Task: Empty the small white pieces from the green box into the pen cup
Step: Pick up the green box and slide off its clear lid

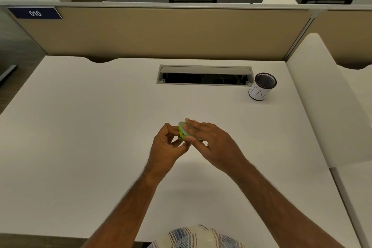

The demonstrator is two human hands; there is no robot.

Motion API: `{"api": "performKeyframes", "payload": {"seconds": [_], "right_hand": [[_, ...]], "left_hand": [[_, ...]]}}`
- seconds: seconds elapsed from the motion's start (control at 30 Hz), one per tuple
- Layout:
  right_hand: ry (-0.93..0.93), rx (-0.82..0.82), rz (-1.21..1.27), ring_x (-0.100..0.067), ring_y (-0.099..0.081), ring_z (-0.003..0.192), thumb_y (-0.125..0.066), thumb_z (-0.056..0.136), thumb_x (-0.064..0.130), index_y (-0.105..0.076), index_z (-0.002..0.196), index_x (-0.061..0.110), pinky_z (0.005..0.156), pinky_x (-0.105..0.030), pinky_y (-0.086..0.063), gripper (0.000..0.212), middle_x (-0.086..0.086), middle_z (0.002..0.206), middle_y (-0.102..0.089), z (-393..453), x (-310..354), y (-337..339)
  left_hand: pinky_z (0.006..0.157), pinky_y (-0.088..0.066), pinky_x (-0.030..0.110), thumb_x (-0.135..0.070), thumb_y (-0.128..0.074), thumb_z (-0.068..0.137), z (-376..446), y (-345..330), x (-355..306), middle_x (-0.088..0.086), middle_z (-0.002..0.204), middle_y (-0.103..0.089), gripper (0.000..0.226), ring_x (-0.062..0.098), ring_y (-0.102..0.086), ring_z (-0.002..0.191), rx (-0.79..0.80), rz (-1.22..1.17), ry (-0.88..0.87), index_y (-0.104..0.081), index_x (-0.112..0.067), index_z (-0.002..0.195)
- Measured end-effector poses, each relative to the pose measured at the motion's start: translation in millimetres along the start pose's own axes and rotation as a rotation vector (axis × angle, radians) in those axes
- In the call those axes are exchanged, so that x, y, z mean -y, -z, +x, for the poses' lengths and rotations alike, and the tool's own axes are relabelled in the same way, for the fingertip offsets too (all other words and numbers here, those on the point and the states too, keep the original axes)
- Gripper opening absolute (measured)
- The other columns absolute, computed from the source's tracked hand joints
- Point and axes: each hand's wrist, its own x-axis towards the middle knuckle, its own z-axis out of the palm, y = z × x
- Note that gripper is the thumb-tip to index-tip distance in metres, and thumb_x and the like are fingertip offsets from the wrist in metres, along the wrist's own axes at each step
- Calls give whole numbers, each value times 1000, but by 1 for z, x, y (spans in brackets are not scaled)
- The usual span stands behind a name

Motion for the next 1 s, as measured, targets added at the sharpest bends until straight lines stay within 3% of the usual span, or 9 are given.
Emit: {"api": "performKeyframes", "payload": {"seconds": [0.1, 0.23, 0.4, 0.53, 0.6, 0.67, 0.77, 0.9, 1.0], "right_hand": [[8, 24, 15, -1, -51, 138, -46, 106, 46, -56, 148, 34, 112, -23, -43, 45, 15, 153, -54, 3, 0, 5], [20, 4, 27, -4, -53, 138, -51, 108, 32, -57, 147, 29, 111, -21, -44, 40, 11, 149, -60, 4, 0, 5], [-68, -10, 62, -18, -69, 121, -38, 108, 43, -59, 146, 21, 100, -34, -57, 48, 2, 135, -72, 5, 0, 6], [-71, -27, 79, -20, -72, 114, -40, 108, 37, -60, 144, 18, 94, -35, -59, 46, -1, 131, -74, 7, -1, 8], [-84, -42, 110, -12, -72, 108, -41, 108, 37, -61, 144, 18, 90, -28, -59, 45, 0, 129, -75, 7, -1, 9], [-94, -70, 137, 7, -66, 93, -44, 109, 33, -62, 143, 18, 78, -9, -51, 41, 7, 120, -75, 7, 0, 12], [-108, -111, 181, 18, -59, 79, -48, 110, 24, -65, 139, 17, 67, -2, -41, 35, 6, 108, -76, 6, 3, 15], [-133, -193, 272, 0, -68, 78, -48, 110, 26, -66, 137, 19, 63, -12, -48, 33, 9, 99, -75, 5, 5, 20], [-166, -254, 354, -11, -73, 98, -48, 110, 27, -66, 137, 22, 78, -32, -60, 33, 8, 114, -77, 6, 4, 24]], "left_hand": [[94, -60, 30, 3, -83, 83, 0, -1, 1, 4, 89, -72, 24, 18, -72, 94, -9, -12, -3, -62, 3, 95], [101, -59, 37, 3, -84, 83, 2, -1, 5, 17, 98, -73, 25, 27, -73, 102, -10, -17, 1, -63, -4, 95], [101, -59, 38, 5, -84, 81, 1, -1, 6, 17, 100, -74, 27, 29, -74, 103, -15, -29, 23, -63, -7, 95], [101, -59, 37, 6, -84, 81, 2, -1, 6, 15, 101, -75, 31, 30, -74, 104, -17, -43, 25, -64, -14, 94], [101, -59, 38, 7, -84, 81, 3, -2, 6, 14, 101, -75, 31, 30, -74, 105, -14, -55, 22, -63, -12, 94], [101, -59, 38, 8, -83, 81, 4, -3, 6, 11, 100, -76, 31, 29, -74, 106, -12, -60, 17, -63, -11, 94], [100, -59, 36, 8, -83, 81, 5, -3, 6, 10, 102, -76, 31, 29, -74, 108, -12, -65, 9, -62, -10, 95], [99, -60, 36, 9, -82, 81, 5, -3, 7, 18, 106, -75, 30, 30, -75, 109, -27, -93, 8, -57, -1, 94], [98, -60, 37, 12, -81, 81, 5, -4, 7, 20, 109, -75, 32, 30, -75, 111, -37, -125, 16, -54, 3, 93]]}}
